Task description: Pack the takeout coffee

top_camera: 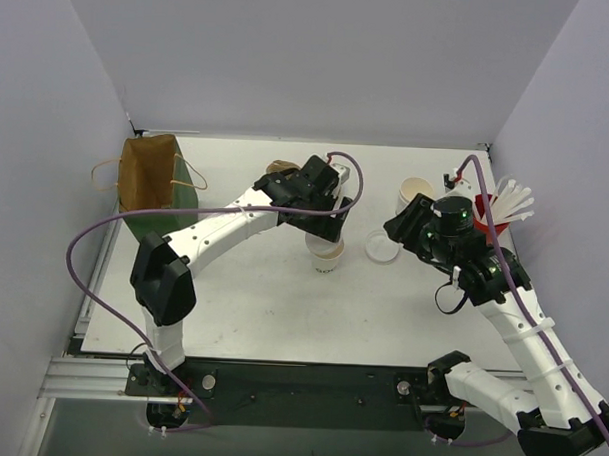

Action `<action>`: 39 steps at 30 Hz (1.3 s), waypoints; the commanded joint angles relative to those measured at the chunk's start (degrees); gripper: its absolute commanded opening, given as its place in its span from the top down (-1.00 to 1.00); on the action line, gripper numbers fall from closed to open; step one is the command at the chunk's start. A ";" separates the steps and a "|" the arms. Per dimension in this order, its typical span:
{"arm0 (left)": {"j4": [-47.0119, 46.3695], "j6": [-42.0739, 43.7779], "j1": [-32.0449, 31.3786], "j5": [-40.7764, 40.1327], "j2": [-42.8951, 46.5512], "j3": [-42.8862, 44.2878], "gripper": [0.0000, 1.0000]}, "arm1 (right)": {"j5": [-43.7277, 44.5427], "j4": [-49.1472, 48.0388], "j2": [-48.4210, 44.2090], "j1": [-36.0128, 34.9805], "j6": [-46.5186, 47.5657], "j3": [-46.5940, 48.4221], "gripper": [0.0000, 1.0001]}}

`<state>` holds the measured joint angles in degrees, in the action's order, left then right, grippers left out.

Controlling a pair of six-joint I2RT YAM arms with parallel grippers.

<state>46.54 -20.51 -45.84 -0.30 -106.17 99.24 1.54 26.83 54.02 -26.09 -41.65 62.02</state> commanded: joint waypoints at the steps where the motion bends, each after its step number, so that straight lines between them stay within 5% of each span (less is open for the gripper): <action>1: 2.76 2.76 -1.09 -4.62 -1.58 5.08 -0.64 | 2.06 -0.11 -0.85 0.77 1.22 -0.67 0.22; 39: 13.57 7.50 -4.87 -9.29 -12.39 18.53 -0.65 | 2.33 1.21 -3.13 2.53 1.66 -1.29 0.22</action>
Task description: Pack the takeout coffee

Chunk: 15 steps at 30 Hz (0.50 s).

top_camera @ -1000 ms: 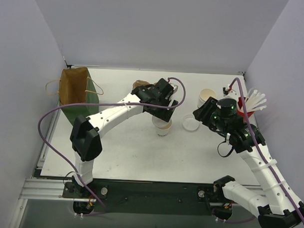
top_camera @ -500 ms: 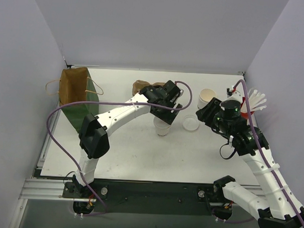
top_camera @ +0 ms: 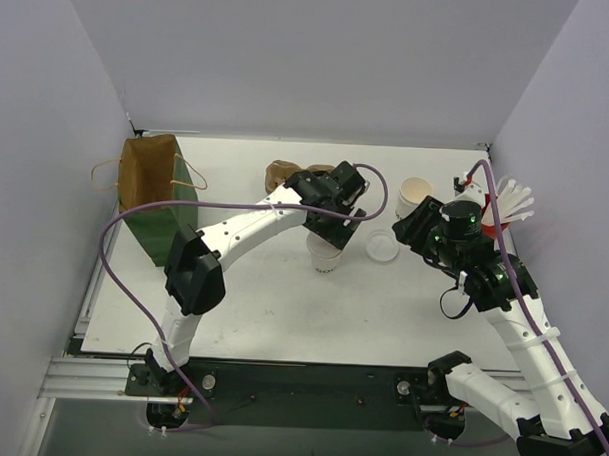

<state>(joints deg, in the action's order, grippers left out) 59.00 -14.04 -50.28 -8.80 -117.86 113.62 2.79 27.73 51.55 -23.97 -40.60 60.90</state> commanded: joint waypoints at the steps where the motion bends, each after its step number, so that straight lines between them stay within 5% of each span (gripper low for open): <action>1: 1.38 1.21 -0.52 -0.78 -0.87 4.50 -0.65 | 1.17 0.31 -0.66 0.41 0.70 -0.26 0.22; 15: 4.01 1.91 -0.96 -0.52 -3.16 6.87 -0.67 | 1.61 0.22 -1.10 0.59 0.70 -1.14 0.23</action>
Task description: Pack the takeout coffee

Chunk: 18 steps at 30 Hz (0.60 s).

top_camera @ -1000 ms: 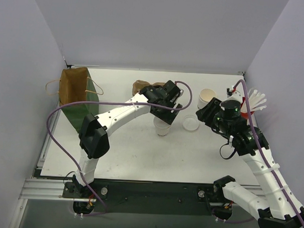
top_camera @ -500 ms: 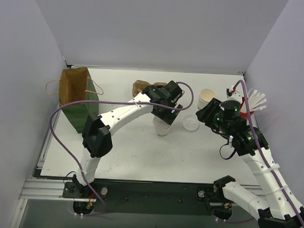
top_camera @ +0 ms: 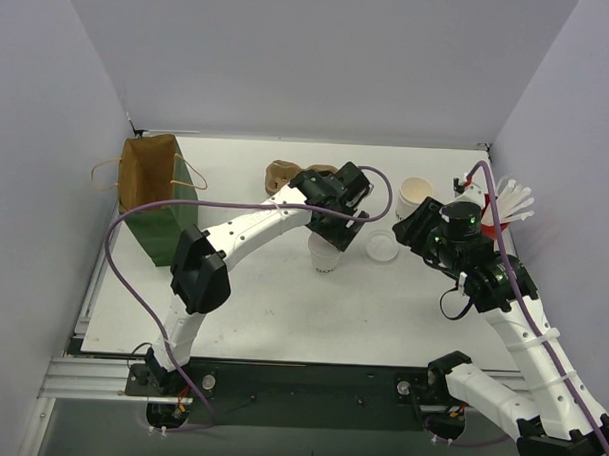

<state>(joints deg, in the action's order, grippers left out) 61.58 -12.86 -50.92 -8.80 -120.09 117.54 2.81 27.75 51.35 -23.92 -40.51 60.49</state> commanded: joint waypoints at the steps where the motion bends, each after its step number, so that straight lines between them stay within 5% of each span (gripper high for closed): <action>1: 1.44 0.91 -0.32 -0.26 -1.02 2.96 -0.67 | 1.50 0.29 -0.90 0.46 0.70 -0.81 0.23; 18: 0.91 0.91 -0.41 -0.61 -1.72 2.26 -0.74 | 1.41 0.29 -0.82 0.46 0.70 -1.16 0.23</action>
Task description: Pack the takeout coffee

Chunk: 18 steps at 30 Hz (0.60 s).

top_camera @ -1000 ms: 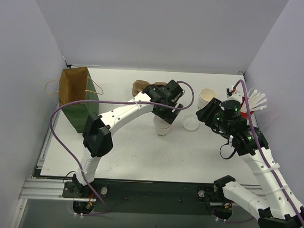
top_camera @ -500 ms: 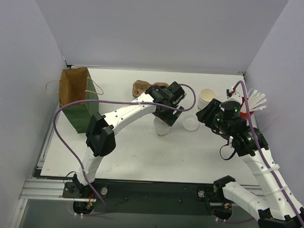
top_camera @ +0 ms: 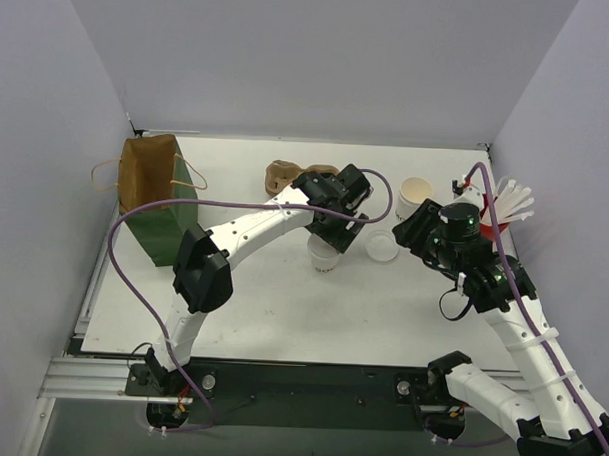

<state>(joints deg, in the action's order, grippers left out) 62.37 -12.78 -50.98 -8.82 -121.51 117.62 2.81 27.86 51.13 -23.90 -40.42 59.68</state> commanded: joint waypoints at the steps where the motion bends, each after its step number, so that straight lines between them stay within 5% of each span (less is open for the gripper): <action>1: 0.12 0.91 -0.35 -0.67 -0.30 2.26 -0.75 | 1.41 0.27 -0.60 0.43 0.70 -0.35 0.22; 18: 0.12 1.70 -0.26 -1.02 -0.74 2.79 -0.83 | 1.23 0.18 -0.51 0.52 0.61 -0.44 0.23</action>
<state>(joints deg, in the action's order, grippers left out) 62.39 -12.21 -50.98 -9.04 -121.80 118.06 2.79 28.08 51.13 -23.90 -40.40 59.61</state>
